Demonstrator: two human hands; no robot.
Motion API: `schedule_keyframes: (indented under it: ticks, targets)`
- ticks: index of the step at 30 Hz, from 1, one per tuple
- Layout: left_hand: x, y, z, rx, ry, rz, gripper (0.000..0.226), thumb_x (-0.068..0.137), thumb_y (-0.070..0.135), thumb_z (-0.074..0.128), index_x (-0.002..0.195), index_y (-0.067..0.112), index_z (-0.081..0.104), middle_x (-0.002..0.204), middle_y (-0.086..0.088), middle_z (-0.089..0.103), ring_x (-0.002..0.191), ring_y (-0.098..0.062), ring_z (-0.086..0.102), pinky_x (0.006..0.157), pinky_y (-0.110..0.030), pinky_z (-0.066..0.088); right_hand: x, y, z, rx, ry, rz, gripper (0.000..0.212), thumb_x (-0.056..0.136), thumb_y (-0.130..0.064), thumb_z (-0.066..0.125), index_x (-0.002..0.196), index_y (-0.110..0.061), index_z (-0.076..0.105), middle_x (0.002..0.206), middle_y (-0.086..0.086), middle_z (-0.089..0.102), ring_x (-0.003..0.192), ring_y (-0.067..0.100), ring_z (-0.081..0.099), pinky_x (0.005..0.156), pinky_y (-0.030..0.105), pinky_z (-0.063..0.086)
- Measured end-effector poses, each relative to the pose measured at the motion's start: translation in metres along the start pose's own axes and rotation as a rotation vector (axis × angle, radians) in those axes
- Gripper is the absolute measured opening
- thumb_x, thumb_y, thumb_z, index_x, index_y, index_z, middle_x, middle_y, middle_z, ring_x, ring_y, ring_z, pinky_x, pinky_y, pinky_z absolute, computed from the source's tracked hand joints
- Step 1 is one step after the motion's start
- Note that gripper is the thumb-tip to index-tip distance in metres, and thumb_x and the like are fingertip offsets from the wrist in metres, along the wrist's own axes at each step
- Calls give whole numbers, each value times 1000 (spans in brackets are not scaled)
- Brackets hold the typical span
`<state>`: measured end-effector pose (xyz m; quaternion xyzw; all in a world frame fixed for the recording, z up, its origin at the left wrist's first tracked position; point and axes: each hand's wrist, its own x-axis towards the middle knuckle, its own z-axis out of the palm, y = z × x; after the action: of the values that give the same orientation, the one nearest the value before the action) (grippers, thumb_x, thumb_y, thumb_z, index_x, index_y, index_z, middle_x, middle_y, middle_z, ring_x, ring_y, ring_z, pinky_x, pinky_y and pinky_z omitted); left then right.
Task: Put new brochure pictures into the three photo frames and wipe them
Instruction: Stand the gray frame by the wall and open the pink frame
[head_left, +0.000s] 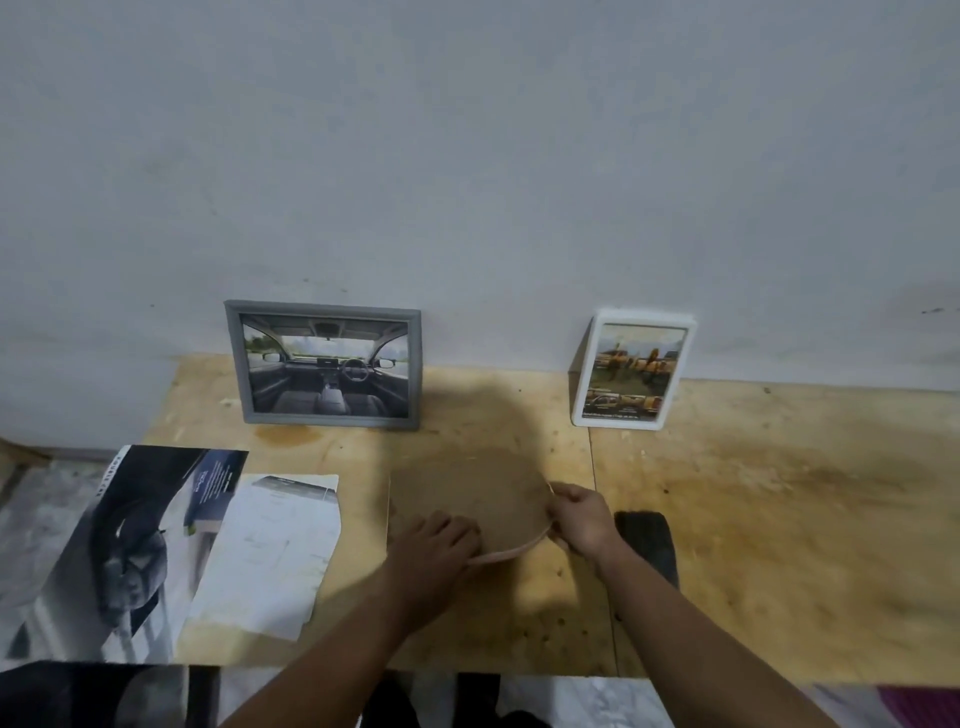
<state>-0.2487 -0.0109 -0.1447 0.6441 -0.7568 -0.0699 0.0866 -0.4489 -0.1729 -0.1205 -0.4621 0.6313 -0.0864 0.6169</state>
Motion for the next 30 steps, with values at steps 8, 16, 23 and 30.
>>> schedule_keyframes:
  ticks: [8,16,23,30]
  targets:
    - [-33,-1,28,8,-318,-123,54,66,38,77,117,27,64,126,-2,67,104,-27,70,78,-38,61,3,65,17,-276,146,-79,33,90,-7,64,107,-36,65,91,-6,73,83,20,71,76,49,62]
    - [-59,-23,16,-246,-404,-665,115,80,66,70,164,20,6,172,-6,10,156,-30,21,120,-50,32,-6,65,19,-666,208,-220,26,88,-37,62,112,-28,67,109,-3,62,87,12,63,79,33,57]
    - [-53,-27,14,-207,-402,-701,109,80,64,71,163,23,13,169,-6,18,152,-30,24,117,-49,37,-11,63,25,-695,274,-209,30,92,-44,57,111,-25,69,114,0,63,82,13,62,80,36,58]
    - [-51,-27,12,-205,-402,-704,111,80,64,72,163,25,9,167,-6,16,151,-31,22,117,-51,36,-12,60,36,-763,236,-174,31,90,-49,59,104,-22,65,119,-1,52,69,11,58,69,29,51]
